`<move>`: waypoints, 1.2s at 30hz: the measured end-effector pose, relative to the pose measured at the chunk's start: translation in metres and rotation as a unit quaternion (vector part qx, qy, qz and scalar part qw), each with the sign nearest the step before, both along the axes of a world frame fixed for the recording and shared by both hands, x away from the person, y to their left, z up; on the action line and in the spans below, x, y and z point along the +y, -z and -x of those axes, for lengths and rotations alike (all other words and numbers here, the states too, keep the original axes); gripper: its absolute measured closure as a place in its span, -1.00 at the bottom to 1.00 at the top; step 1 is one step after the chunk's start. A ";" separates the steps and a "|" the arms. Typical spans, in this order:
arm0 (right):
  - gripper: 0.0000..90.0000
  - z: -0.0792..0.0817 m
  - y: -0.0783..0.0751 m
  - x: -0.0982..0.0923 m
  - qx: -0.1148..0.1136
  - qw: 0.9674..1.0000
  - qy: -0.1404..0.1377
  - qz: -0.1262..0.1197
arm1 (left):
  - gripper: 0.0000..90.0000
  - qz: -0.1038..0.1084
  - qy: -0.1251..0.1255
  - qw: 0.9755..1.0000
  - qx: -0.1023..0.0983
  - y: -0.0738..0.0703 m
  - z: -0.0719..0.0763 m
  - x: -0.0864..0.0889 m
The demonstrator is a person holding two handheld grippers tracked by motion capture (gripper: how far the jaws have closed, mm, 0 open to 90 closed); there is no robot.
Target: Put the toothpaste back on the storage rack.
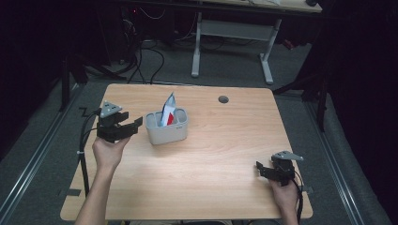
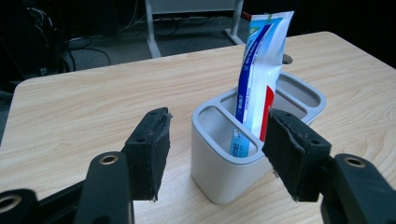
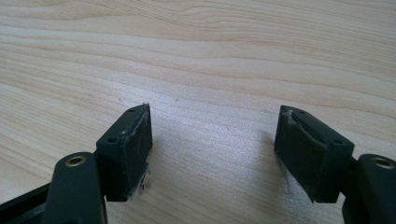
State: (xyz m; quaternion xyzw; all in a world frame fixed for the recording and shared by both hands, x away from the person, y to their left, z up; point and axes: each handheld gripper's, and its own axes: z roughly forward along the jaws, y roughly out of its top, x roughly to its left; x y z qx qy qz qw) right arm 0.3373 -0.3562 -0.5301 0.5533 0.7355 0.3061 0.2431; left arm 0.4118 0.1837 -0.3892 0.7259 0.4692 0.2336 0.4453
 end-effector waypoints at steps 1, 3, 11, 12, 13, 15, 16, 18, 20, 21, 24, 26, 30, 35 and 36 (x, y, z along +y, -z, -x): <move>-0.39 0.000 0.000 0.000 0.000 1.000 0.000 0.000 | -0.09 0.000 -0.001 1.000 -0.001 0.000 0.001 0.001; -0.38 0.000 0.000 0.000 0.000 1.000 0.000 0.000 | -0.09 0.002 -0.003 1.000 -0.001 0.001 0.003 0.003; -0.39 0.000 0.000 0.000 0.000 1.000 0.000 0.000 | -0.09 0.003 -0.012 1.000 -0.005 0.004 0.009 0.009; -0.39 0.000 0.000 0.000 0.000 1.000 0.000 0.000 | -0.09 0.001 -0.012 1.000 -0.005 0.005 0.010 0.010; -0.39 0.000 0.000 0.000 0.000 1.000 0.000 0.000 | -0.09 0.001 -0.013 1.000 -0.005 0.005 0.011 0.010; -0.38 0.000 0.000 0.000 0.000 1.000 0.000 0.000 | -0.09 0.003 -0.015 1.000 -0.006 0.007 0.013 0.012; -0.39 0.000 0.000 0.000 0.000 1.000 0.000 0.000 | -0.09 0.003 -0.014 1.000 -0.006 0.007 0.014 0.012; -0.38 0.000 0.000 0.000 0.000 1.000 0.000 0.000 | -0.09 0.002 -0.016 1.000 -0.004 0.009 0.015 0.014; -0.39 0.000 0.000 0.000 0.000 1.000 0.000 0.000 | -0.09 0.003 -0.019 1.000 -0.002 0.011 0.017 0.017; -0.39 0.000 0.000 0.000 0.000 1.000 0.000 0.000 | -0.09 0.005 -0.020 1.000 -0.003 0.011 0.017 0.017; -0.38 0.000 0.000 0.000 0.000 1.000 0.000 0.000 | -0.08 0.006 -0.024 1.000 -0.002 0.013 0.020 0.021; -0.38 0.000 0.000 0.000 0.000 1.000 0.000 0.000 | -0.08 0.009 -0.025 1.000 0.000 0.015 0.021 0.023; -0.39 0.000 0.000 0.000 0.000 1.000 0.000 0.000 | -0.08 0.011 -0.029 1.000 0.004 0.018 0.023 0.026; -0.38 0.000 0.000 0.000 0.000 1.000 0.000 0.000 | -0.08 0.014 -0.033 0.999 0.003 0.021 0.026 0.029; -0.39 0.000 0.000 0.000 0.000 1.000 0.000 0.000 | -0.08 0.016 -0.034 0.999 0.002 0.022 0.027 0.029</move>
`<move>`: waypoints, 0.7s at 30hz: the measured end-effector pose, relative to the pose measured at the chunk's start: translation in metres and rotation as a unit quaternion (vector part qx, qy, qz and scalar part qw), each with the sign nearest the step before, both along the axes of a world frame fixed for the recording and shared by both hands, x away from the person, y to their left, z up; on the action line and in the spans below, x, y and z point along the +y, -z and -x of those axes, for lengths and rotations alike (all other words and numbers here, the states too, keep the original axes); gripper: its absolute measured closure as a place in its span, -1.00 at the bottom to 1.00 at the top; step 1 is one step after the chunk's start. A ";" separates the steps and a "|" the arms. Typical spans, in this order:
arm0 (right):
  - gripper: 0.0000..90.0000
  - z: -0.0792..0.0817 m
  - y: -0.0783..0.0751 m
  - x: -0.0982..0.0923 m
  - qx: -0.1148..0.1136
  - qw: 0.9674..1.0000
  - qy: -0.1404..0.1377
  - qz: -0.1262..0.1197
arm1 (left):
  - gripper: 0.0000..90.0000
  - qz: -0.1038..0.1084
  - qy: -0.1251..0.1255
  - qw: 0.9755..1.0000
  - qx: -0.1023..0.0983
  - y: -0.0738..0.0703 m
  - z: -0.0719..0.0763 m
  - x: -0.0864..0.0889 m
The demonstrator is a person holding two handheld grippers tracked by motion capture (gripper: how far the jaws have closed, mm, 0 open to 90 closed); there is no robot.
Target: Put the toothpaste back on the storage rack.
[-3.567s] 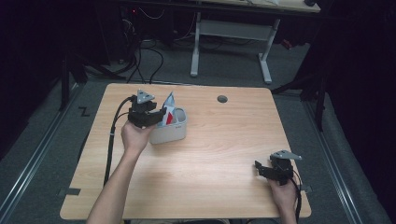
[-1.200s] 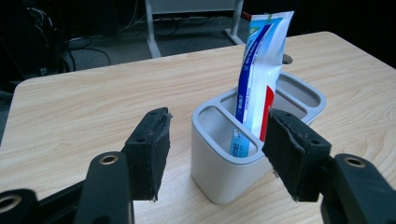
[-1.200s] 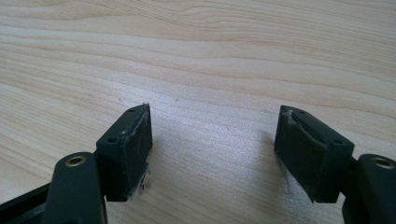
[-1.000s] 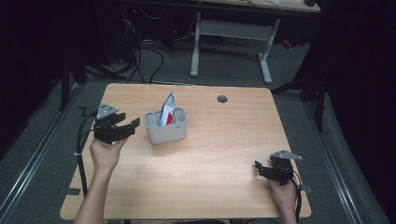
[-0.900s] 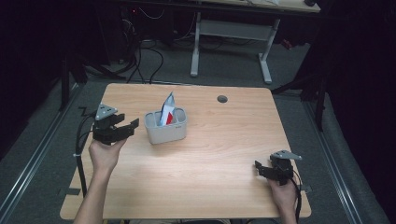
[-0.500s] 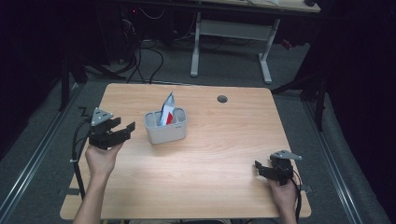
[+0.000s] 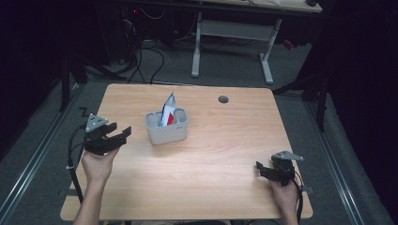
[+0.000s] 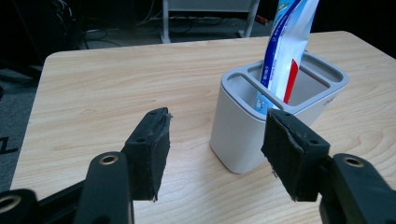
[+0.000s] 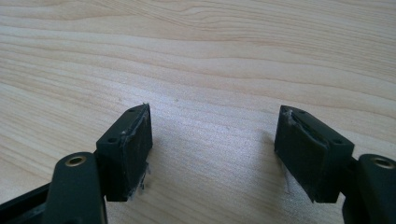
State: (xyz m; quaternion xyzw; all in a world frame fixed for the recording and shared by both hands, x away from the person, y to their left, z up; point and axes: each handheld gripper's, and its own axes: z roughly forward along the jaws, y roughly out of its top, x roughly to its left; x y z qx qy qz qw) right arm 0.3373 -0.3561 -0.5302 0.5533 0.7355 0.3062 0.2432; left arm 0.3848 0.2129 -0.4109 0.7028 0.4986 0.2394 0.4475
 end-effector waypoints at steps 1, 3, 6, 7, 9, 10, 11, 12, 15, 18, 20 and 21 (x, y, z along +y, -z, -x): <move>-0.39 0.000 0.000 0.000 0.000 1.000 0.000 0.000 | -0.08 0.000 0.000 1.000 0.000 0.001 0.001 0.000; -0.38 0.000 0.000 0.000 0.000 1.000 0.000 0.000 | -0.08 0.000 0.000 1.000 0.000 0.002 0.002 0.001; -0.39 0.000 0.000 0.000 0.000 1.000 0.000 0.000 | -0.08 -0.001 -0.004 1.000 0.004 0.005 0.004 0.003; -0.39 0.000 0.000 0.000 0.000 1.000 0.000 0.000 | -0.08 0.001 -0.005 1.000 0.004 0.006 0.004 0.003; -0.39 0.000 0.000 0.000 0.000 1.000 0.000 0.000 | -0.08 0.002 -0.007 1.000 0.006 0.008 0.005 0.004; -0.39 0.000 0.000 0.000 0.000 1.000 0.000 0.000 | -0.08 0.002 -0.008 1.000 0.006 0.008 0.005 0.005; -0.39 0.000 0.000 0.000 0.000 1.000 0.000 0.000 | -0.08 0.004 -0.008 1.000 0.006 0.010 0.006 0.005; -0.39 0.000 0.000 0.000 0.000 1.000 0.000 0.000 | -0.08 0.004 -0.008 1.000 0.007 0.010 0.006 0.005; -0.38 0.000 0.000 0.000 0.000 1.000 0.000 0.000 | -0.08 0.003 -0.010 1.000 0.011 0.013 0.007 0.007; -0.39 0.000 0.000 0.000 0.000 1.000 0.000 0.000 | -0.08 0.006 -0.011 1.000 0.013 0.017 0.008 0.007; -0.39 0.000 0.000 0.000 0.000 1.000 0.000 0.000 | -0.08 0.005 -0.012 1.000 0.016 0.019 0.009 0.007; -0.39 0.000 0.000 0.000 0.000 1.000 0.000 0.000 | -0.08 0.007 -0.013 1.000 0.018 0.021 0.009 0.008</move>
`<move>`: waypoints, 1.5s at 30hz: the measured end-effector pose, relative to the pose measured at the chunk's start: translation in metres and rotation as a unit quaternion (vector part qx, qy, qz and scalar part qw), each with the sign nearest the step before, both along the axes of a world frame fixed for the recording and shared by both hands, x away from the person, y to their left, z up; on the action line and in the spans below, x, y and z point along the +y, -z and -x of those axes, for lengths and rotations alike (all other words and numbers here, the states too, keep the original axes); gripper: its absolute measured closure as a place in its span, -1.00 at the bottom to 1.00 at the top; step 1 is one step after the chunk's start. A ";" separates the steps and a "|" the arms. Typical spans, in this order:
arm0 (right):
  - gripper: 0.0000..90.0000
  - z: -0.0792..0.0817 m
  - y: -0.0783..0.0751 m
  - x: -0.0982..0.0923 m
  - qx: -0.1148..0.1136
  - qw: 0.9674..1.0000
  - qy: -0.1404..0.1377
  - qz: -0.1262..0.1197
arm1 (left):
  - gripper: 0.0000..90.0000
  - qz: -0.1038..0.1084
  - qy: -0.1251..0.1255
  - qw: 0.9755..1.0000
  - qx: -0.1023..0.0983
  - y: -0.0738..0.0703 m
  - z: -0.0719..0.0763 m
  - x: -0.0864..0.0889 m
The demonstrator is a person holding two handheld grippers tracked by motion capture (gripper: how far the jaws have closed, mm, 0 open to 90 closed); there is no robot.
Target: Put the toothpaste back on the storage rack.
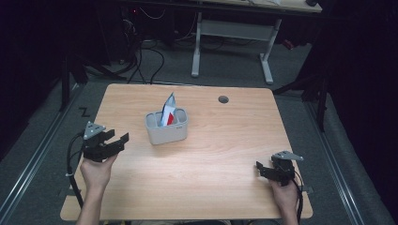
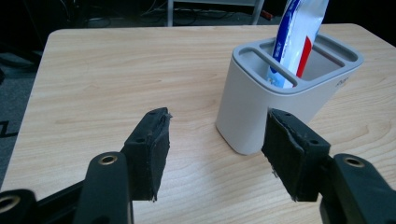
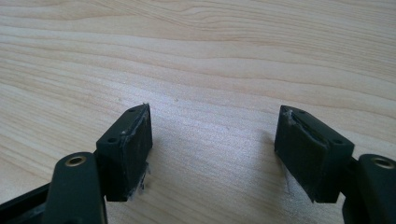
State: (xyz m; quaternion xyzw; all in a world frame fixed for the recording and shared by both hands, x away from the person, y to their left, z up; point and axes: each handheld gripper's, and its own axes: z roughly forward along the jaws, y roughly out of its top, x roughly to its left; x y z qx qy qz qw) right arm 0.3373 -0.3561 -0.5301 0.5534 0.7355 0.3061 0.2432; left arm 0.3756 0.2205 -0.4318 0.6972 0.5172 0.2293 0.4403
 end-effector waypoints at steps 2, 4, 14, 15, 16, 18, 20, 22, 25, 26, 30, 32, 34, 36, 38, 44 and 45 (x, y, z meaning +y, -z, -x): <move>-0.39 0.000 0.000 0.000 0.000 1.000 0.000 0.000 | -0.08 0.001 0.000 1.000 0.002 0.003 0.001 0.001; -0.39 0.000 0.000 0.000 0.000 1.000 0.000 0.000 | -0.09 -0.001 -0.002 1.000 0.006 0.006 0.002 0.002; -0.39 0.000 0.000 0.000 0.000 1.000 0.000 0.000 | -0.09 0.002 -0.006 1.000 0.018 0.017 0.006 0.005; -0.39 0.000 0.000 0.000 0.000 1.000 0.000 0.000 | -0.09 0.000 -0.007 1.000 0.020 0.019 0.005 0.005; -0.39 0.000 0.000 0.000 0.000 1.000 0.000 0.000 | -0.10 0.001 -0.006 1.000 0.022 0.020 0.005 0.005; -0.39 0.000 0.000 0.000 0.000 1.000 0.000 0.000 | -0.10 0.000 -0.004 1.000 0.024 0.022 0.006 0.005; -0.39 0.000 0.000 0.000 0.000 1.000 0.001 0.000 | -0.11 -0.001 -0.001 1.000 0.026 0.024 0.006 0.004; -0.39 0.000 0.000 0.000 0.000 1.000 0.001 0.000 | -0.11 -0.002 -0.001 1.000 0.029 0.026 0.007 0.004; -0.38 0.000 0.000 0.000 0.000 1.000 0.001 0.000 | -0.12 -0.007 -0.002 0.999 0.035 0.031 0.007 0.004; -0.39 0.000 0.000 0.000 0.000 1.000 0.000 0.000 | -0.12 -0.007 -0.003 0.999 0.037 0.033 0.007 0.004; -0.38 0.000 0.000 0.000 0.000 1.000 0.001 0.000 | -0.12 -0.011 -0.004 0.999 0.043 0.038 0.008 0.004; -0.39 0.000 0.000 0.000 0.000 1.000 0.001 -0.001 | -0.12 -0.013 -0.005 0.999 0.046 0.043 0.008 0.003; -0.39 0.000 0.000 0.000 0.000 1.000 0.001 0.000 | -0.12 -0.017 -0.005 0.999 0.050 0.045 0.008 0.003; -0.39 0.000 0.000 0.000 0.000 1.000 0.001 0.000 | -0.13 -0.021 -0.006 0.998 0.054 0.048 0.007 0.003; -0.39 0.000 0.000 0.000 0.000 1.000 0.001 0.000 | -0.13 -0.020 -0.009 0.998 0.058 0.052 0.007 0.004; -0.39 0.000 0.000 0.000 0.000 1.000 0.001 0.000 | -0.12 -0.018 -0.014 0.998 0.064 0.060 0.007 0.004; -0.38 0.000 0.000 0.000 0.000 1.000 0.001 -0.001 | -0.12 -0.018 -0.016 0.998 0.065 0.062 0.006 0.004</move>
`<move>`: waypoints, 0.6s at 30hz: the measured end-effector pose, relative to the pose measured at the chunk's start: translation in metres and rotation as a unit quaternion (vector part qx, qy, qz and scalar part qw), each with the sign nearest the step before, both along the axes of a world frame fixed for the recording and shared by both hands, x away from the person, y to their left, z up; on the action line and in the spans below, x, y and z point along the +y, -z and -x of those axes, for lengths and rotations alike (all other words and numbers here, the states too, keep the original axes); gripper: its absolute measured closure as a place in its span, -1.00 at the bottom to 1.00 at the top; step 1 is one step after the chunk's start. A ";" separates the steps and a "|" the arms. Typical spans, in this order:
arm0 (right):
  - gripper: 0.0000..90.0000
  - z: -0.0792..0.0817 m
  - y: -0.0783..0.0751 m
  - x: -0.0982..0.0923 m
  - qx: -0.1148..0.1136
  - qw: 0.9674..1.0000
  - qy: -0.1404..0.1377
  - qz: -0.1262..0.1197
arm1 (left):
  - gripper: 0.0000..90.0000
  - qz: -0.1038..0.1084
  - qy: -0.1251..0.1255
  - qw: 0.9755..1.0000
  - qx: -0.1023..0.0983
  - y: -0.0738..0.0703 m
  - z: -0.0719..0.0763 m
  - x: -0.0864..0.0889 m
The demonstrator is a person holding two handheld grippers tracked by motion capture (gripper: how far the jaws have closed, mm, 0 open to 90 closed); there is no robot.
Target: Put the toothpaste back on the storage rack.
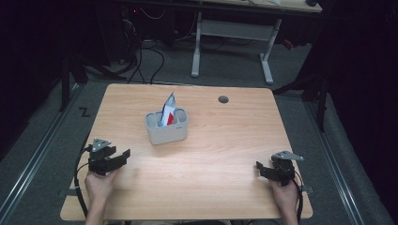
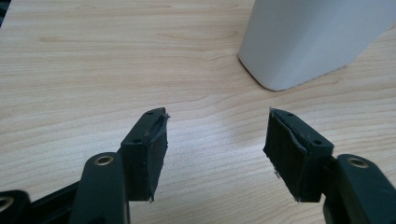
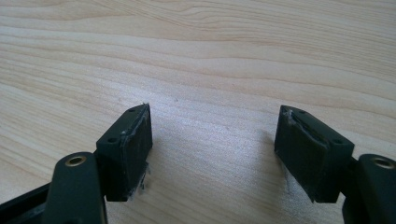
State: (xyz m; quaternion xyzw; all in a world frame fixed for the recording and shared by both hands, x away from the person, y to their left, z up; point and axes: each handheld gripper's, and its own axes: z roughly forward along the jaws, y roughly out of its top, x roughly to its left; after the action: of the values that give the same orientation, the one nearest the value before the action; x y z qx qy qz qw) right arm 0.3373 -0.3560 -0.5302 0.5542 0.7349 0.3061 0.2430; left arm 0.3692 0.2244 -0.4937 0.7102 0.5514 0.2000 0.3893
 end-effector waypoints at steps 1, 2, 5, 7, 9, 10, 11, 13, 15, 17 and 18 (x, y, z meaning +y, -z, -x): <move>-0.39 0.000 0.000 0.000 0.000 1.000 0.000 0.001 | -0.13 0.000 0.000 1.000 0.002 0.001 0.000 0.000; -0.39 0.000 0.000 0.000 0.000 1.000 0.000 0.001 | -0.12 -0.002 -0.001 1.000 0.004 0.003 -0.001 0.000; -0.39 0.000 0.000 0.000 0.000 1.000 0.000 0.000 | -0.13 -0.003 -0.003 1.000 0.008 0.006 -0.002 -0.002; -0.38 0.000 0.000 0.000 0.000 1.000 0.001 0.001 | -0.13 -0.007 -0.003 1.000 0.011 0.008 -0.002 -0.003; -0.39 0.000 0.000 0.000 0.000 1.000 0.001 0.000 | -0.13 -0.008 -0.005 1.000 0.011 0.010 -0.003 -0.004; -0.39 0.000 0.000 0.000 0.000 1.000 0.001 0.000 | -0.13 -0.009 -0.005 1.000 0.013 0.012 -0.003 -0.004; -0.38 0.000 0.000 0.000 0.000 1.000 0.001 0.000 | -0.13 -0.012 -0.007 1.000 0.015 0.014 -0.004 -0.005; -0.38 0.000 0.000 0.000 0.000 1.000 0.001 0.001 | -0.13 -0.017 -0.009 1.000 0.018 0.016 -0.005 -0.005; -0.39 0.000 0.000 0.000 0.000 1.000 0.001 0.000 | -0.13 -0.015 -0.010 1.000 0.019 0.018 -0.006 -0.005; -0.39 0.000 0.000 0.000 0.000 1.000 0.001 0.000 | -0.13 -0.015 -0.013 1.000 0.020 0.020 -0.007 -0.006; -0.39 0.000 0.000 0.000 0.000 1.000 0.001 0.001 | -0.13 -0.014 -0.014 1.000 0.022 0.022 -0.008 -0.007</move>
State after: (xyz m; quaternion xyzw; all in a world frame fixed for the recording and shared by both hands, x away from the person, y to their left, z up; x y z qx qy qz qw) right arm 0.3374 -0.3562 -0.5301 0.5544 0.7347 0.3058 0.2437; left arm 0.3772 0.2179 -0.5156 0.7117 0.5673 0.1973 0.3643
